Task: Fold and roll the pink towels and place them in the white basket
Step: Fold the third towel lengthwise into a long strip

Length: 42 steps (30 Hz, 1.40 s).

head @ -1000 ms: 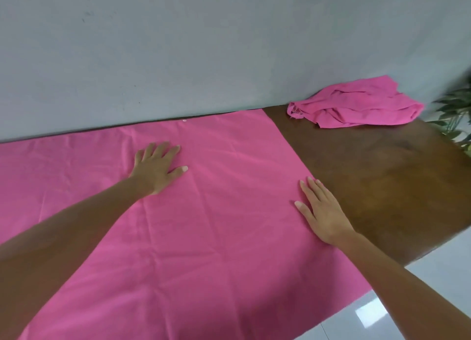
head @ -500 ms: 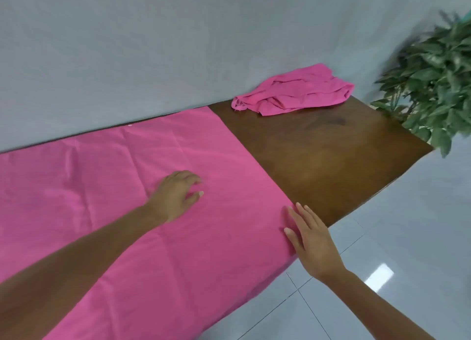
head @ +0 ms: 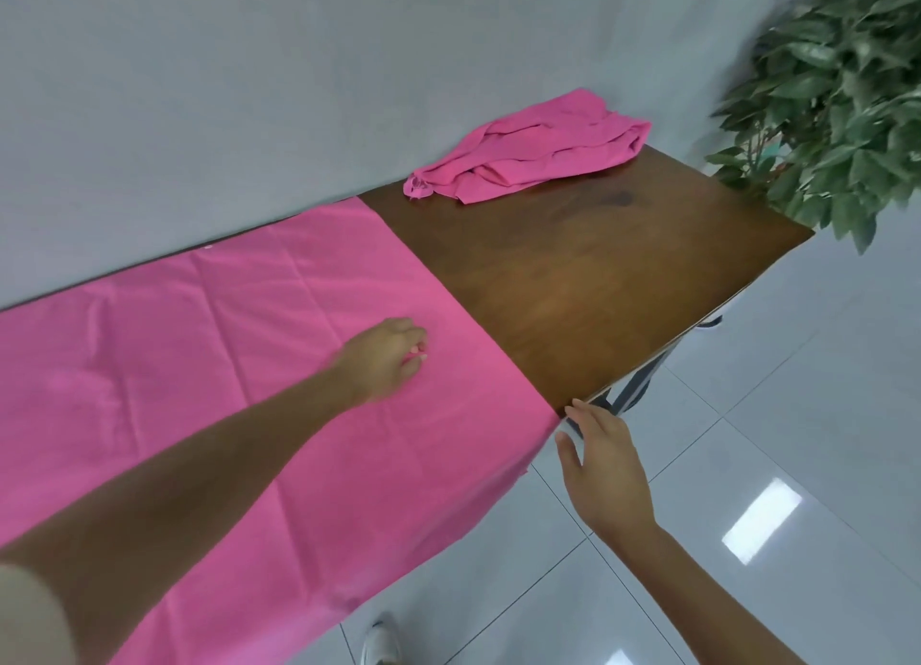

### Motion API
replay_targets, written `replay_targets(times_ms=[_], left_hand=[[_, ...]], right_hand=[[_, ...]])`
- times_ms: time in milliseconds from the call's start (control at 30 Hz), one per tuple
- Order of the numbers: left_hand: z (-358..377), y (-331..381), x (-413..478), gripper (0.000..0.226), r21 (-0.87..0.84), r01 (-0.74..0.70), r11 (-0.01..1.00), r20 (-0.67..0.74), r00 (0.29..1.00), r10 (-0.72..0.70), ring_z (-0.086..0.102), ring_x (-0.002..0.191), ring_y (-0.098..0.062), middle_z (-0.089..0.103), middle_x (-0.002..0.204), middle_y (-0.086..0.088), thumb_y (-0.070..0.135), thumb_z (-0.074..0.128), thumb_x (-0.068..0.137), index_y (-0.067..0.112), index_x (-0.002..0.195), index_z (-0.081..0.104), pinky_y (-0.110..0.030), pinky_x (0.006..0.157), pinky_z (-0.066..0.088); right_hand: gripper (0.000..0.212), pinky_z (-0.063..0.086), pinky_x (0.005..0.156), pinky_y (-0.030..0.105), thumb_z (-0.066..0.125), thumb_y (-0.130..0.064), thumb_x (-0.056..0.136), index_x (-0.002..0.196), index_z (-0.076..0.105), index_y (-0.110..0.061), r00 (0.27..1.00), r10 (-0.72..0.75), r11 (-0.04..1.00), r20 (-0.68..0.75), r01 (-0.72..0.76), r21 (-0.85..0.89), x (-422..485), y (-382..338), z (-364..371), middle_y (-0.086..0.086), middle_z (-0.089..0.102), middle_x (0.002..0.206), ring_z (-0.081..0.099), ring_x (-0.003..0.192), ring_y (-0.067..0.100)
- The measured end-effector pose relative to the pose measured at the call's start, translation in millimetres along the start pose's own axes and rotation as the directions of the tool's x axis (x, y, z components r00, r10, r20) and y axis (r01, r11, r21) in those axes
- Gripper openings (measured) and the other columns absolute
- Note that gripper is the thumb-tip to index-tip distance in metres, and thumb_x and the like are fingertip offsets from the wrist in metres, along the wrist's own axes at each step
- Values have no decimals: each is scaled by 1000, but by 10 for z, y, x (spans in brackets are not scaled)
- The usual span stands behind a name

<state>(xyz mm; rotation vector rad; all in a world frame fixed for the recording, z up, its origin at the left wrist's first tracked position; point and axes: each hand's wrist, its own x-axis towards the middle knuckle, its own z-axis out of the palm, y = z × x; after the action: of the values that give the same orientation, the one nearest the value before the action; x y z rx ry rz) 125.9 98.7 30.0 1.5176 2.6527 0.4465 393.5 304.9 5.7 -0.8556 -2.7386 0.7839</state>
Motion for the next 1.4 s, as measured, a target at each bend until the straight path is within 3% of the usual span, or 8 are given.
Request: replay_targets(times_ms=[200, 433, 567, 733, 833, 1033, 1200, 1400], left_hand=[[-36, -142, 541, 5, -23, 33, 999, 78, 996, -31, 56, 87, -29, 55, 96, -6, 12, 54, 95, 12, 93, 59, -41, 80, 47], [-97, -414, 1182, 21, -31, 47, 998, 223, 974, -39, 57, 94, -25, 53, 102, 0, 21, 55, 101, 17, 121, 57, -39, 86, 48], [-178, -543, 1474, 4, -26, 19, 999, 295, 955, -11, 61, 86, -25, 63, 92, 1, 17, 58, 96, 20, 97, 60, -41, 79, 51], [-180, -663, 1640, 18, -69, -109, 992, 310, 943, 125, 52, 71, -24, 49, 81, 2, -6, 60, 85, 10, 76, 58, -31, 63, 39], [-174, -709, 1672, 16, -43, -111, 993, 323, 939, 119, 58, 81, -26, 49, 94, -2, 2, 63, 91, 12, 79, 62, -33, 73, 46], [-196, -680, 1636, 26, 148, -176, 973, 353, 929, 114, 44, 96, -23, 47, 102, -3, -7, 48, 89, 18, 82, 51, -48, 86, 50], [-330, -758, 1593, 12, 65, -185, 980, 340, 928, 153, 52, 80, -24, 49, 93, -4, 17, 45, 103, 19, 92, 47, -40, 74, 48], [-533, -880, 1370, 22, -46, -134, 990, 316, 938, 142, 57, 75, -25, 62, 82, -2, 31, 57, 101, 21, 85, 46, -41, 68, 46]], right_hand=[[41, 50, 100, 39, 55, -43, 99, 132, 58, -19, 990, 113, 993, -79, -110, 40, 83, -149, 68, -1, 57, 135, 51, 126, 19], [13, 48, 98, 33, 73, -32, 91, 102, 70, -26, 955, 266, 943, -127, -231, 240, 140, -285, 114, -4, 58, 132, 52, 122, 15], [6, 43, 101, 31, 78, -23, 88, 92, 73, -24, 940, 324, 926, -107, -292, 239, 211, -375, 53, -4, 55, 131, 52, 117, 13], [9, 44, 105, 35, 79, -21, 87, 84, 71, -23, 925, 369, 919, -95, -347, 187, 271, -446, 34, -1, 53, 131, 50, 125, 17], [9, 41, 103, 31, 77, -20, 89, 81, 72, -23, 926, 372, 924, -61, -364, 112, 307, -491, 2, -4, 49, 127, 43, 126, 16], [13, 42, 86, 24, 68, -19, 94, 82, 70, -22, 928, 365, 931, -71, -365, 17, 293, -599, -3, -6, 53, 110, 48, 108, 12], [4, 41, 69, 14, 58, -19, 100, 99, 62, -19, 904, 426, 886, -34, -410, 218, 178, -701, 4, -5, 65, 104, 58, 90, 6], [10, 45, 67, 22, 55, -28, 101, 108, 52, -20, 929, 367, 917, -39, -354, 184, -4, -837, 46, -14, 61, 94, 59, 85, 3]])
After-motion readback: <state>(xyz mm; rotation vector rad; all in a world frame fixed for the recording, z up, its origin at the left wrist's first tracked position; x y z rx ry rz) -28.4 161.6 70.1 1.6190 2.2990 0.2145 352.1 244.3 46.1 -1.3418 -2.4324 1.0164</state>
